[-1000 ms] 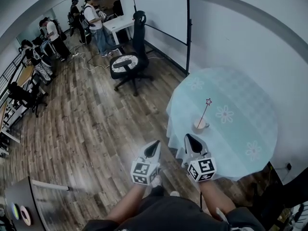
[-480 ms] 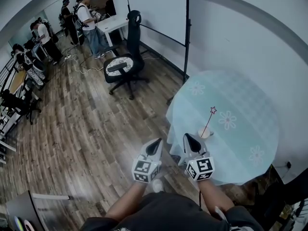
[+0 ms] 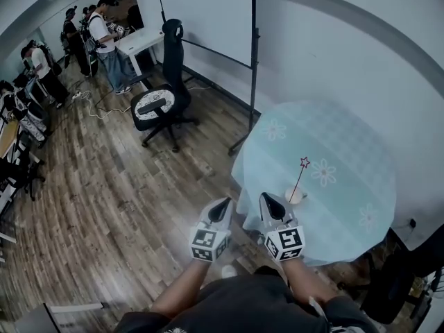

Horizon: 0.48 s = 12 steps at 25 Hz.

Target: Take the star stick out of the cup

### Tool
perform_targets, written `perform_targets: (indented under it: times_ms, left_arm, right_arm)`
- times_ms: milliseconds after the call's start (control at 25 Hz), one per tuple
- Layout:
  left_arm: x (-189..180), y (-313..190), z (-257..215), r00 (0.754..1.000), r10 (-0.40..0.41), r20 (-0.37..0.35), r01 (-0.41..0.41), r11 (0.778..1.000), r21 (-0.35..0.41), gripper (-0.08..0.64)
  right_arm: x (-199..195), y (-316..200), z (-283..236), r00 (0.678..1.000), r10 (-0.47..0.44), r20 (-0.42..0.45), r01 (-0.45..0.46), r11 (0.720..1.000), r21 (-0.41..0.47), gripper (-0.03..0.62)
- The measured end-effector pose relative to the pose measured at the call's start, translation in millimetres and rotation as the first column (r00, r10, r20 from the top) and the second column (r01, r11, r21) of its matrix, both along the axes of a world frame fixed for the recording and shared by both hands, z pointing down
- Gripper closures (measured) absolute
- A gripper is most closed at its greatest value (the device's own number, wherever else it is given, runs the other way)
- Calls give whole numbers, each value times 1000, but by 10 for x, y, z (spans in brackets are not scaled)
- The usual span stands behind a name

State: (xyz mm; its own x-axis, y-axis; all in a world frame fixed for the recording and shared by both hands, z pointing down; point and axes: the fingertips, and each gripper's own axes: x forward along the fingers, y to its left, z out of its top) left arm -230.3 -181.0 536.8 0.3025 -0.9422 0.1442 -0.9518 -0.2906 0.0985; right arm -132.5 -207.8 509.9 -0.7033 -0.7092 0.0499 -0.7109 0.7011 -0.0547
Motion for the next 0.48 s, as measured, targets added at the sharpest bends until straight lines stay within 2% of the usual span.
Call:
perform_targets:
  times_ms: [200,480]
  left_arm:
    - [-4,-168,-27,999,42,10,-42,999,20,554]
    - [167,-489,22,997,80,9,-80,997,20,554]
  right_arm:
    - [34,-112,49,998,60,6,-60,998,-16,589]
    - [173,-384,158,996,92,1,-92,995,-37,589]
